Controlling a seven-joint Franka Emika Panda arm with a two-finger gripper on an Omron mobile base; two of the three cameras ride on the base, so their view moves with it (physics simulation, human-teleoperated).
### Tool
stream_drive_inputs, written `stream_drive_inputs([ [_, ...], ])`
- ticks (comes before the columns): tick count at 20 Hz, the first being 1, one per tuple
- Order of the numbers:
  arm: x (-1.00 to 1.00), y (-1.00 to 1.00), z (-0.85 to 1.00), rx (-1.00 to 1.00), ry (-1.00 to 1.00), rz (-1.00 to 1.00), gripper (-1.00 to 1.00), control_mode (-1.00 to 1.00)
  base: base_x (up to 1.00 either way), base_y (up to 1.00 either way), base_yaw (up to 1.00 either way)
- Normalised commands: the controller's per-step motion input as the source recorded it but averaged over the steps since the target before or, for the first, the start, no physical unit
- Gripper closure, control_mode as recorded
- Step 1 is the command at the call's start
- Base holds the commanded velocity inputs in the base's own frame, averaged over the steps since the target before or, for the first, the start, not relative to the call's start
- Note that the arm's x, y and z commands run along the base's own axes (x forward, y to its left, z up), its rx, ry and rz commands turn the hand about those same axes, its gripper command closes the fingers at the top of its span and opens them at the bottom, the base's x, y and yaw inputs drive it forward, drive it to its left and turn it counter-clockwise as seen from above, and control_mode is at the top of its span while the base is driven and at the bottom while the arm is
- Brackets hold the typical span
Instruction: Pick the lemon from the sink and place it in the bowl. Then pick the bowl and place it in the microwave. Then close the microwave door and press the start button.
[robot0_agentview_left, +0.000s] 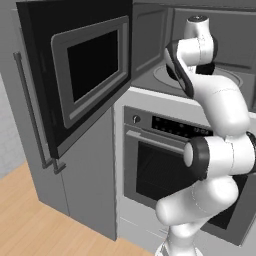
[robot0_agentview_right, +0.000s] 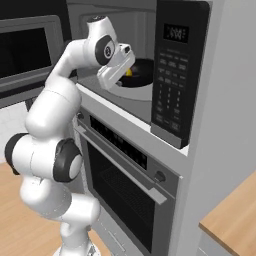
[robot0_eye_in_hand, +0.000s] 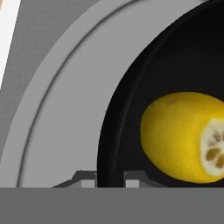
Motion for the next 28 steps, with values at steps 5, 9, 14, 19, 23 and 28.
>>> stream_drive_inputs([
  [5, 0.15, 0.00, -0.15, -0.01, -0.12, 0.00, -1.00, -1.00, 0.00, 0.00, 0.00],
  [9, 0.16, 0.02, -0.01, -0.06, -0.33, -0.01, -1.00, -1.00, 0.00, 0.00, 0.00],
  [14, -0.47, 0.41, 0.00, -0.15, -0.60, 0.01, -1.00, -1.00, 0.00, 0.00, 0.00],
  [19, -1.00, 0.52, 0.44, -0.05, -0.25, 0.01, -1.00, -1.00, 0.00, 0.00, 0.00],
  [23, -1.00, 0.39, 0.45, -0.05, -0.06, 0.00, -1.00, -1.00, 0.00, 0.00, 0.00],
  [28, -1.00, 0.32, 0.32, -0.01, 0.00, 0.00, -1.00, -1.00, 0.00, 0.00, 0.00],
])
